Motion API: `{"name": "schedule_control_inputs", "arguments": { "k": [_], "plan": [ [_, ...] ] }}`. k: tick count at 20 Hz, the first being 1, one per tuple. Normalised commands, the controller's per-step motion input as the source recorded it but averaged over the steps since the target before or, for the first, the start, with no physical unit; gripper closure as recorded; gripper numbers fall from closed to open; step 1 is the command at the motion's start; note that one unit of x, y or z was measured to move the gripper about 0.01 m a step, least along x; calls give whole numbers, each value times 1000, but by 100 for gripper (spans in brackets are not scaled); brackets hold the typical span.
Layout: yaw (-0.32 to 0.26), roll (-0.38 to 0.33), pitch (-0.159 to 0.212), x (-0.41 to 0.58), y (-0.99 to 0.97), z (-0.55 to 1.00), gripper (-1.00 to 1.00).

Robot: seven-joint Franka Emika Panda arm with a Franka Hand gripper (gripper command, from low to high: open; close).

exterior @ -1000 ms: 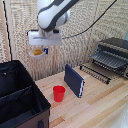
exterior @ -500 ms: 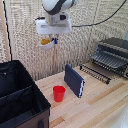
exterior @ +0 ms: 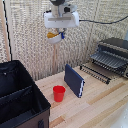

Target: Gently stretch your hand towards the oven tray's handle, obtaining a firm grip, and draw it cautiously out of the oven. Transition your grip to the hot dog bowl, gingerly seizing the edge, and elevate it from the surface. Hover the bowl over the tray, delicately lower it, and temper your grip, establishing the bowl's equilibrium.

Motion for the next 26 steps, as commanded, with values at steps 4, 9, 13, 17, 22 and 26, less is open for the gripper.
{"name": "schedule_control_inputs", "arguments": {
  "k": [4, 9, 13, 17, 22, 26],
  "plan": [
    [-164, 0, 0, 0, -735, 334, 100],
    [-134, 0, -32, -28, -815, 175, 100],
    [-125, 0, -71, -94, -834, 30, 100],
    [-117, 0, -93, -116, -851, 0, 100],
    [-106, 0, -110, -141, -874, 0, 100],
    [-86, 0, -111, -161, -917, -22, 100]
  ]
}}
